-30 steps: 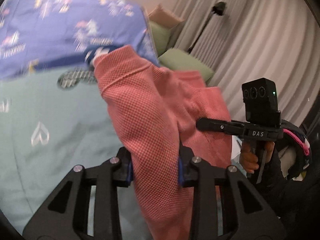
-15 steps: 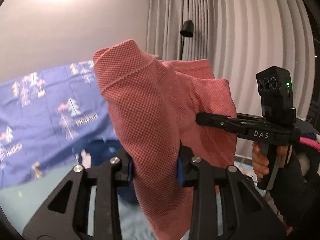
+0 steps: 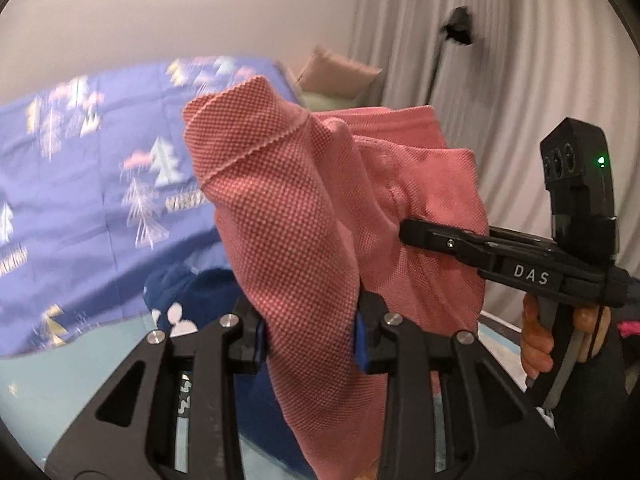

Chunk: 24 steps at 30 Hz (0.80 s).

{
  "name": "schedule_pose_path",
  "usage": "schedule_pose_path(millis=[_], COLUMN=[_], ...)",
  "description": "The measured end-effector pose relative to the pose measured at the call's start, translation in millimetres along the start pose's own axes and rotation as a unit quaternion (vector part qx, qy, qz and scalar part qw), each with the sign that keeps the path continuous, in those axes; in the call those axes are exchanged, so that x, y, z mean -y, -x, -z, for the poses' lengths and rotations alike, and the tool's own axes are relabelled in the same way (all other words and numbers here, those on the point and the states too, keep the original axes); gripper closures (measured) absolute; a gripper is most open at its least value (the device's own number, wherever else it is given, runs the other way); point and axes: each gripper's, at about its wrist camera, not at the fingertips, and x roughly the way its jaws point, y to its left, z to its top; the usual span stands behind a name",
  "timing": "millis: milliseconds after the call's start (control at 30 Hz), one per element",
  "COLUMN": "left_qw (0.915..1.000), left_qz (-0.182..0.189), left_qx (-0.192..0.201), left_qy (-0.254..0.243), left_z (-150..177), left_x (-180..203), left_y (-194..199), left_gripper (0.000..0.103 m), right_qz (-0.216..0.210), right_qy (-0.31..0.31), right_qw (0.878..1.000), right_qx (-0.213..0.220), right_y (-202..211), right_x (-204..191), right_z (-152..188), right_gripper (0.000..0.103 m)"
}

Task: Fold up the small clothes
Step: 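Grasp the folded coral shirt with both grippers and lift it, then place the shirt on top of the navy star blanket and open both grippers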

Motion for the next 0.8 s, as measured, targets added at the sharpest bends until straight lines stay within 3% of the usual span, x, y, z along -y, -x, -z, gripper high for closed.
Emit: schedule_pose_path(millis=[133,233,300,367,400,633,800], left_qw=[0.9967,0.9895,0.9903,0.992,0.9927,0.9922,0.9908], left_qz=[-0.037,-0.068,-0.082,-0.076,-0.068,-0.091,-0.122], left_qx=[-0.051,-0.099,-0.07,-0.055,-0.05,-0.031,-0.017], left_qy=[0.051,0.08,0.087,0.085,0.086,0.08,0.057], left_z=[20.2,47.9,60.6,69.6,73.7,77.2,74.1], left_x=[-48.0,-77.9,-92.2,-97.0,-97.6,-88.7,-75.9], left_y=[-74.9,-121.4,-127.0,-127.0,-126.8,-119.6,-86.2], left_gripper=[0.067,0.058,0.032,0.028,0.028,0.028,0.029], right_qz=[0.017,0.049,0.055,0.05,0.042,0.009,0.06], right_qy=[0.004,-0.009,-0.036,-0.071,-0.081,-0.143,-0.099], right_qw=[0.997,0.992,0.99,0.989,0.989,0.983,0.991], right_qx=[-0.073,-0.117,-0.128,-0.117,-0.117,-0.117,-0.069], right_y=[-85.6,-138.6,-156.7,-158.7,-157.9,-138.3,-77.2], right_x=[15.5,32.3,48.8,67.0,71.8,94.4,68.7], right_z=[11.0,29.8,40.8,50.1,52.2,56.7,51.2], right_gripper=[0.081,0.075,0.06,0.043,0.04,0.035,0.036])
